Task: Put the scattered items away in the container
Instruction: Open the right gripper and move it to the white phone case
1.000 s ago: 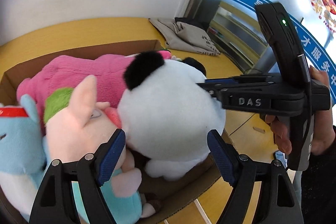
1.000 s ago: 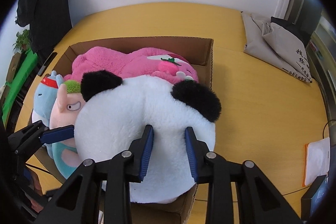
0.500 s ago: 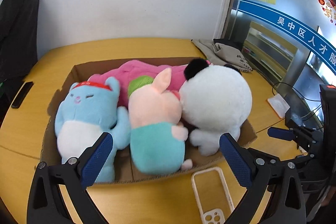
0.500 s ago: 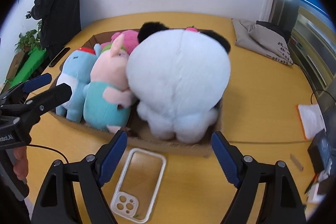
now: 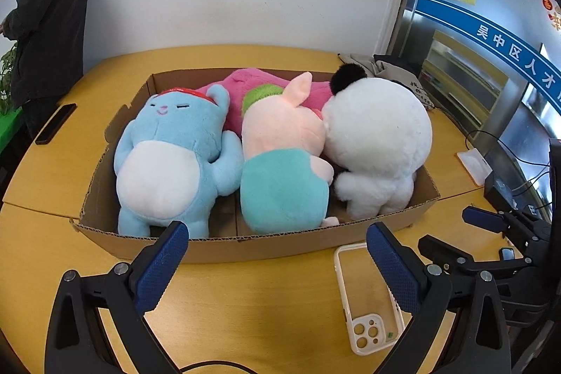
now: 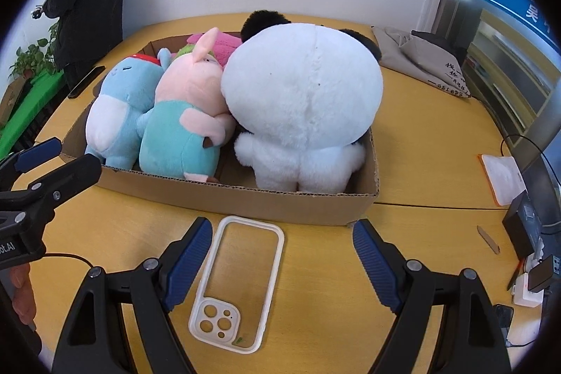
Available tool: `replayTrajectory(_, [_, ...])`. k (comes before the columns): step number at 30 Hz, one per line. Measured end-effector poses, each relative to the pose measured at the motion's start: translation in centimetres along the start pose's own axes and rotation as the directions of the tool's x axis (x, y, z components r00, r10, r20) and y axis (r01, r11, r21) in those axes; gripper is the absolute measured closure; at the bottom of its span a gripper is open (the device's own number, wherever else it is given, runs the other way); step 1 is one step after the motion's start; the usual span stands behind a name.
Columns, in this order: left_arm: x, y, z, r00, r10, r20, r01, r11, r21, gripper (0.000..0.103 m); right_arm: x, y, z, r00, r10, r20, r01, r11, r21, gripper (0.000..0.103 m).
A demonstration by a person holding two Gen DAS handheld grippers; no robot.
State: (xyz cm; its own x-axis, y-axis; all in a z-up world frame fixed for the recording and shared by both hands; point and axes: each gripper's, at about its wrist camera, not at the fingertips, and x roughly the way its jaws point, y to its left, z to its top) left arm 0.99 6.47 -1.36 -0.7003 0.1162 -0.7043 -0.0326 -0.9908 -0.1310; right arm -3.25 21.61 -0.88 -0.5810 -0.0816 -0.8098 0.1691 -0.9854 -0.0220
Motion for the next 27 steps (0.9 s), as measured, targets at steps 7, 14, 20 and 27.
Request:
replayTrajectory(7, [0.23, 0.03, -0.39, 1.0, -0.009, -0.013, 0.009, 1.0, -0.001, 0.0, -0.01, 0.52, -0.14, 1.0, 0.0, -0.002, 0.0, 1.0, -0.008, 0.021])
replayTrajectory(14, [0.29, 0.37, -0.6, 1.0, -0.013, -0.013, 0.013, 1.0, -0.008, 0.0, 0.06, 0.68, -0.12, 1.0, -0.006, -0.002, 0.006, 1.0, -0.005, 0.021])
replayTrajectory(20, [0.46, 0.51, -0.72, 0.999, -0.031, -0.022, 0.031, 0.999, -0.017, 0.0, 0.0, 0.88, -0.08, 1.0, -0.001, 0.001, 0.001, 1.0, -0.007, 0.021])
replayTrajectory(27, [0.79, 0.19, -0.91, 0.997, -0.059, -0.042, 0.059, 0.998, -0.016, 0.0, -0.13, 0.54, -0.2, 1.0, 0.002, 0.003, -0.002, 1.0, 0.008, 0.021])
